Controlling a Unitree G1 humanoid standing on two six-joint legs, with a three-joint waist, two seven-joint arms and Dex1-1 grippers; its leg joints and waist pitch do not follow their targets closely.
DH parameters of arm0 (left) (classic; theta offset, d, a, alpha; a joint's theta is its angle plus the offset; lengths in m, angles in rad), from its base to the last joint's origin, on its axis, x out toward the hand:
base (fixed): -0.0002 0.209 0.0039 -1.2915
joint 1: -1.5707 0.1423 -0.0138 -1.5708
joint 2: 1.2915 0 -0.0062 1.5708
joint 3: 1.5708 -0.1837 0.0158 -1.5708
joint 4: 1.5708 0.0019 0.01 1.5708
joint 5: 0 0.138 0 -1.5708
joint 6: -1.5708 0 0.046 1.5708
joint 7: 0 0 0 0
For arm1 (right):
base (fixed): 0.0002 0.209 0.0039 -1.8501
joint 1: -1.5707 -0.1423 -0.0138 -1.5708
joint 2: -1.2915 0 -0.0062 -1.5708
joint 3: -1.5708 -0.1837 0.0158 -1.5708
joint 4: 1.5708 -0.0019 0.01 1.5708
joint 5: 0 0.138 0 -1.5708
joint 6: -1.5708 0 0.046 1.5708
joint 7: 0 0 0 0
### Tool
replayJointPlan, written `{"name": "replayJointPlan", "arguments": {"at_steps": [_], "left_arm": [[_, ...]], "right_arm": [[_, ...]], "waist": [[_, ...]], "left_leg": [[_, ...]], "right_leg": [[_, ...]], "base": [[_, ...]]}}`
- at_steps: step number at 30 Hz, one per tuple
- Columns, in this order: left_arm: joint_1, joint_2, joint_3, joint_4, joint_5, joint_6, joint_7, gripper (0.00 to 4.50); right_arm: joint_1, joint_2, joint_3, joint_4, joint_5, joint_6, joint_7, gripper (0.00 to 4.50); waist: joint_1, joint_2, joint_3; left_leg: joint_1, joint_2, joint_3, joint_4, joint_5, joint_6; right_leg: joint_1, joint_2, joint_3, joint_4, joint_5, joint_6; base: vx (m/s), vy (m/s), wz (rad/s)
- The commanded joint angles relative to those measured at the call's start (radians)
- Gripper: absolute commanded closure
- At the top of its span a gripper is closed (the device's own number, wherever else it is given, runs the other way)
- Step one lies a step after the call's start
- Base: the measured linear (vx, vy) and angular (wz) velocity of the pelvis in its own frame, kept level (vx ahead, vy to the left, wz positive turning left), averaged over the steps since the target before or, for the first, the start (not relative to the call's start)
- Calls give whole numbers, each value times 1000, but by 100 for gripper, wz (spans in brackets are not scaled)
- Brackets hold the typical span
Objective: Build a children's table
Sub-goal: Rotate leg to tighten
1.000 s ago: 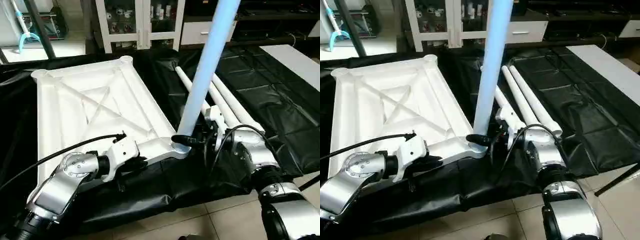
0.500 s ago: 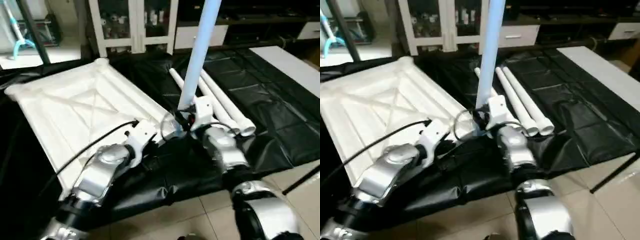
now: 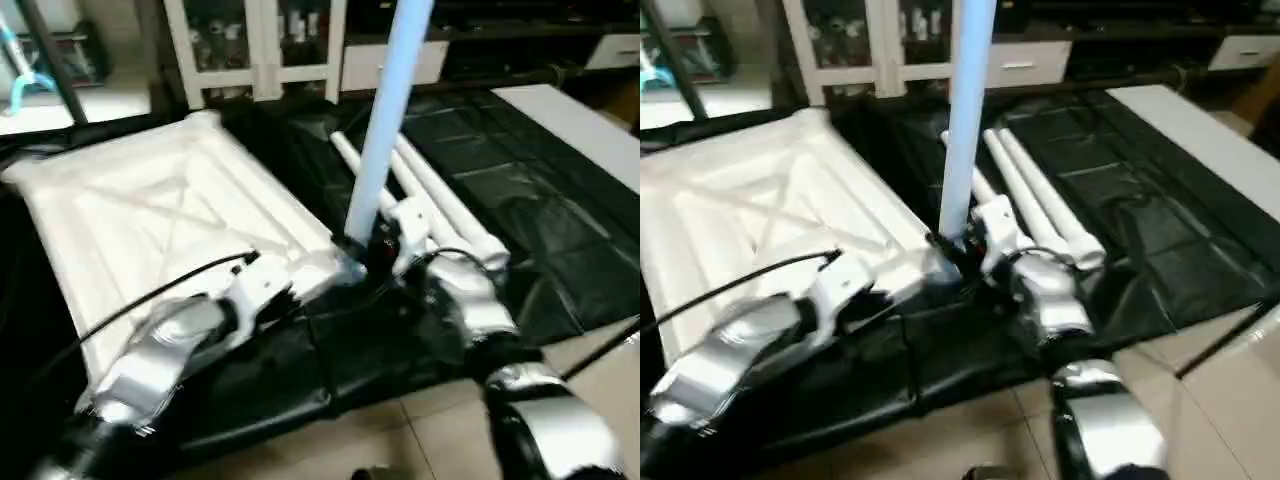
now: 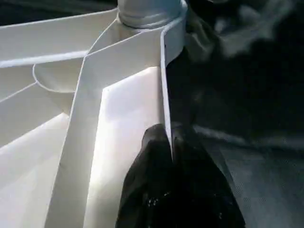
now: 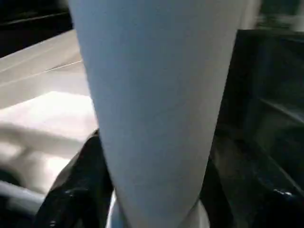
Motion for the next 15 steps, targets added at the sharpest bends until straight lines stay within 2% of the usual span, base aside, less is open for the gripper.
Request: {"name": "replayJointPlan", "arguments": {"at_steps": [1, 6, 9, 10, 11, 12, 13, 15], "left_arm": [[52, 60, -12, 10, 6, -2, -83, 450], [57, 72, -16, 18, -4, -24, -96, 450], [52, 68, -24, 32, -4, -39, -96, 450], [52, 68, -25, 34, -5, -41, -96, 450], [50, 67, -28, 34, -6, -42, -95, 450], [49, 66, -28, 34, -6, -42, -95, 450], [49, 66, -28, 32, -8, -43, -96, 450], [49, 66, -28, 31, -9, -44, -96, 450]], "right_arm": [[15, -107, -32, 0, 3, -9, 71, 116], [7, -129, -47, 4, 32, 13, 150, 116], [4, -128, -25, 20, 23, 15, 190, 116], [4, -126, -22, 23, 23, 15, 195, 139], [1, -120, -22, 29, 28, 24, 201, 146], [0, -119, -23, 32, 30, 27, 203, 146], [-1, -113, -23, 34, 31, 30, 204, 151], [-1, -109, -21, 34, 29, 27, 203, 177]], "waist": [[5, 10, -65], [19, 10, -71], [23, 8, -69], [26, 8, -66], [28, 5, -65], [28, 5, -65], [33, 7, -65], [36, 6, -65]], "left_leg": [[2, 14, 15, -75, -229, 92], [6, 15, 21, -69, -151, 111], [6, 15, 23, -69, -184, 101], [8, 16, 23, -70, -211, 90], [8, 16, 22, -72, -231, 79], [8, 16, 22, -72, -231, 79], [10, 17, 21, -73, -248, 64], [11, 17, 21, -73, -240, 58]], "right_leg": [[49, -26, 28, -50, -182, -257], [57, -26, 30, -36, -92, -284], [56, -28, 31, -41, -150, -273], [54, -29, 31, -46, -190, -264], [53, -29, 31, -49, -225, -253], [53, -29, 31, -49, -225, -253], [51, -30, 32, -51, -261, -239], [50, -29, 33, -50, -251, -237]], "base": [[0, 0, 0], [0, 0, 0], [0, 0, 0], [0, 0, 0], [0, 0, 0], [0, 0, 0], [0, 0, 0], [0, 0, 0]]}}
